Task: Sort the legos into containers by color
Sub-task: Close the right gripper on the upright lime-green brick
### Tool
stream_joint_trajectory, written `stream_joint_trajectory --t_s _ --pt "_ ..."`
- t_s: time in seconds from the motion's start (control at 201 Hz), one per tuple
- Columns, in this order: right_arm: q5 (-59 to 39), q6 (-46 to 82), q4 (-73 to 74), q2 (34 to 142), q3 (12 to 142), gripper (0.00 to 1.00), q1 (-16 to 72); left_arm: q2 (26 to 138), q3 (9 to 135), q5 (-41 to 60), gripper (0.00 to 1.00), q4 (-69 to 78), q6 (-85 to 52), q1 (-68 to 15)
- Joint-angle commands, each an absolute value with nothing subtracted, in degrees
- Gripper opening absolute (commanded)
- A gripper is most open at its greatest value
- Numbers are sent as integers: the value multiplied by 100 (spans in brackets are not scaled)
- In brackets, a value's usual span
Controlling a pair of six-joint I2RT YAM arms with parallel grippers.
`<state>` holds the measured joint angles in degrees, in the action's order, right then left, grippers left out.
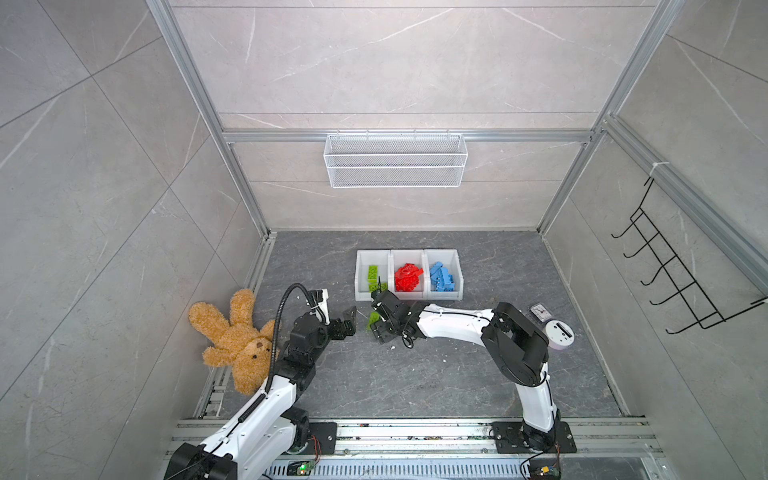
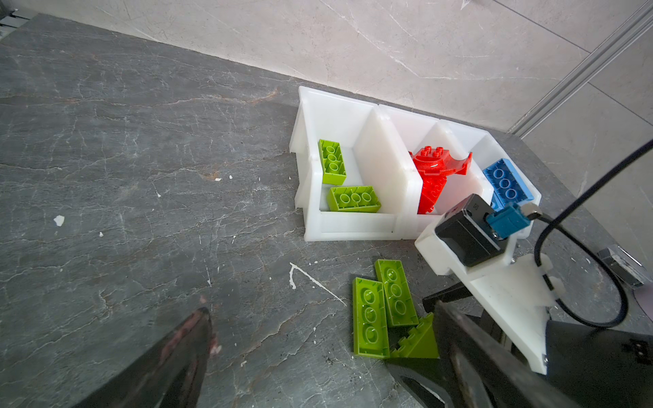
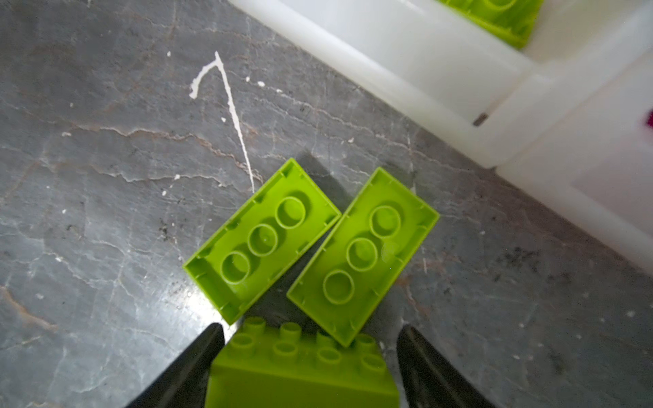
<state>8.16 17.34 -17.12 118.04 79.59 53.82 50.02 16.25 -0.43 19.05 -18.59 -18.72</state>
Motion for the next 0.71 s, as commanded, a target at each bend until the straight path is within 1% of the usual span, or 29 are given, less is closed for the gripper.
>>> stream_joint_trajectory --t_s 0.0,0.105,0.179,0.378,0.572,0.702 --pt "885 1872 -1767 11734 7973 78 5421 5013 1633 -35 99 2083 -1808 -1881" --pt "893 1929 -1647 11571 7821 73 5421 5036 1629 -12 99 2109 -1821 -1887" --pt "884 1960 -1517 11435 7682 67 5418 5036 1627 -24 99 2114 -1829 -1881" --pt "898 1874 -1597 11117 7509 61 5417 5019 1637 -10 99 2083 -1820 -1889" --pt "914 1765 -1622 10931 7647 60 5406 4988 1617 -48 99 2099 -1831 -1883" --pt "916 1391 -1706 10991 8095 60 5343 5075 1594 -17 99 2189 -1890 -1881"
